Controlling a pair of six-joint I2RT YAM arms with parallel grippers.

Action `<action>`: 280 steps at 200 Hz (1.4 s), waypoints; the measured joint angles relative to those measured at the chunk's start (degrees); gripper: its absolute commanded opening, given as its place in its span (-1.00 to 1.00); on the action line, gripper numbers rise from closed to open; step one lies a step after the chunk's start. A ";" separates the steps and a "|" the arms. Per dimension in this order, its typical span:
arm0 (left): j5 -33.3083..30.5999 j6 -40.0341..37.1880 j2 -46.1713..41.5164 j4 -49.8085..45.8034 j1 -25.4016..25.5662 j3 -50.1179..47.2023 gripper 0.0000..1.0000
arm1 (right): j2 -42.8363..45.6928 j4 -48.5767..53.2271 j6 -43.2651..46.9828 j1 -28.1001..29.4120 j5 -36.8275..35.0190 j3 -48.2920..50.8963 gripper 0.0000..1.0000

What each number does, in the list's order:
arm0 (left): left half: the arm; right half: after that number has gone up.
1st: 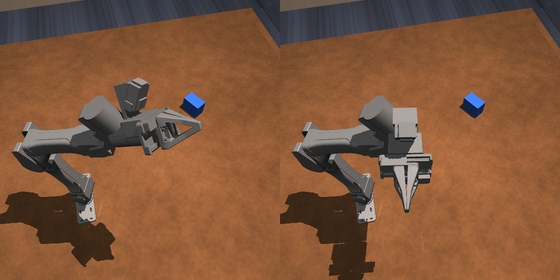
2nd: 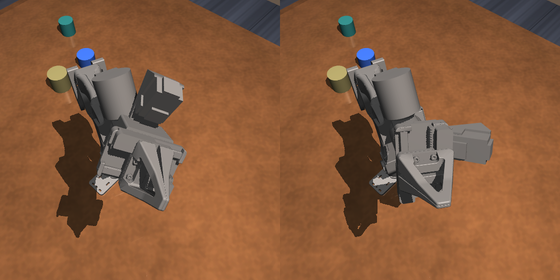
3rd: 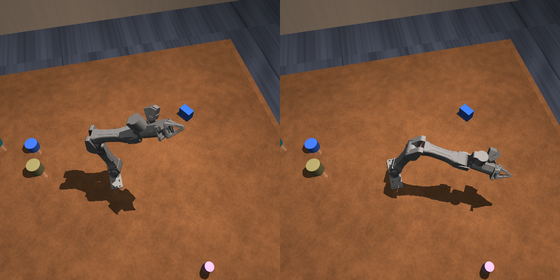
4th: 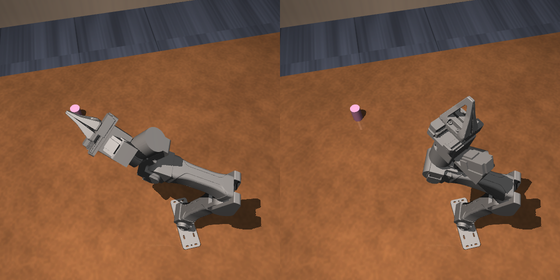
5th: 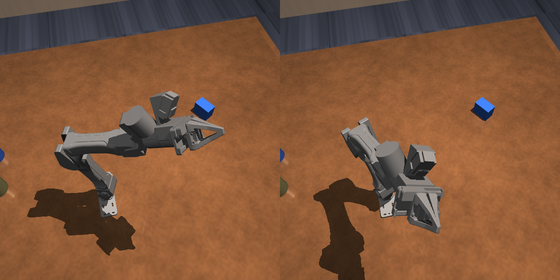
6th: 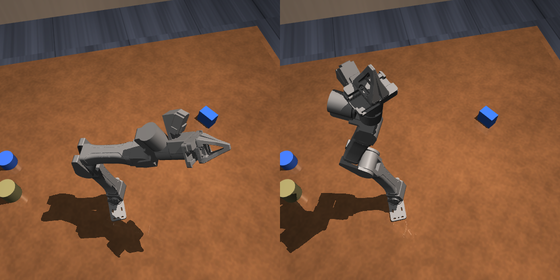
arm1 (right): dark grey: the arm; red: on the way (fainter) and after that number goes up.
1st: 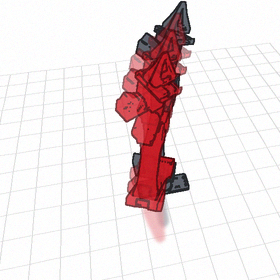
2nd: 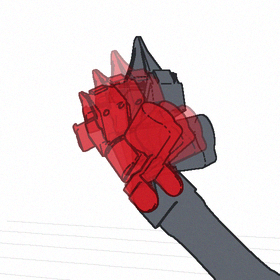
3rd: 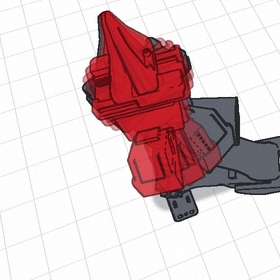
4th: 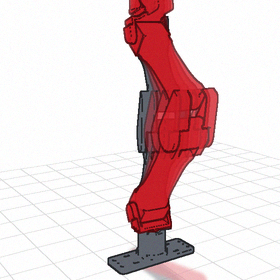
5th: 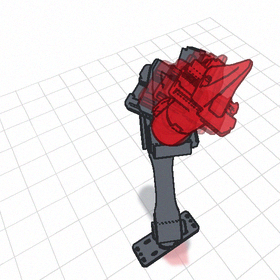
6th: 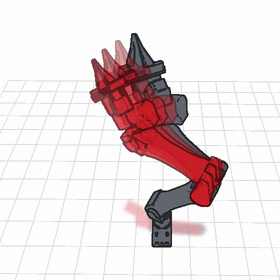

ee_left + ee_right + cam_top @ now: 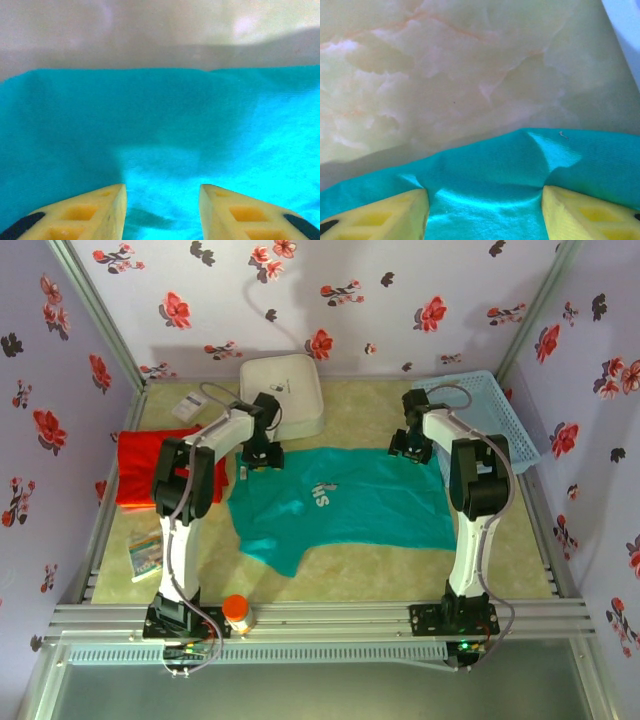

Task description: Fold and stack the t-shirts

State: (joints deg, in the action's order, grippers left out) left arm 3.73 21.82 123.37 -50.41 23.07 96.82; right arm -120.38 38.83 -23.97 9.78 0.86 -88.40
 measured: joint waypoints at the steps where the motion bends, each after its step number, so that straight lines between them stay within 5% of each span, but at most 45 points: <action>1: -0.02 0.00 -0.11 -0.04 0.00 -0.02 -0.08 | 0.04 -0.02 0.00 0.00 0.00 0.04 0.29; 22: 0.26 0.00 -4.50 -0.68 0.07 -2.54 0.00 | 2.78 -0.85 0.22 0.44 0.85 2.45 0.37; 34: 0.52 0.04 -9.44 -0.44 0.20 -6.10 0.04 | 5.86 -1.01 0.20 1.20 1.03 4.57 0.64; 51: 0.96 0.20 -18.32 -0.68 0.61 -12.24 0.08 | 11.45 -1.07 0.90 2.93 0.81 7.69 0.72; 100: 2.95 4.35 -42.42 0.66 1.53 -35.45 0.37 | 29.86 -2.47 -0.55 5.49 1.90 21.49 0.76; 151: 3.85 14.34 -60.19 1.22 4.85 -53.27 0.20 | 42.23 -2.05 -4.66 5.51 1.95 35.67 0.74; 216: 3.02 25.24 -61.81 7.85 9.97 -63.01 0.09 | 58.64 2.29 -11.50 5.51 -0.42 47.69 0.52; 280: 2.08 28.81 -59.10 14.51 10.32 -66.69 -0.06 | 61.99 5.20 -18.08 4.04 -5.92 52.74 0.22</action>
State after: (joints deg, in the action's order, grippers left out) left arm 5.80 50.63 64.27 -35.90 33.39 30.13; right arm -58.39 44.03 -42.04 13.82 -5.06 -35.66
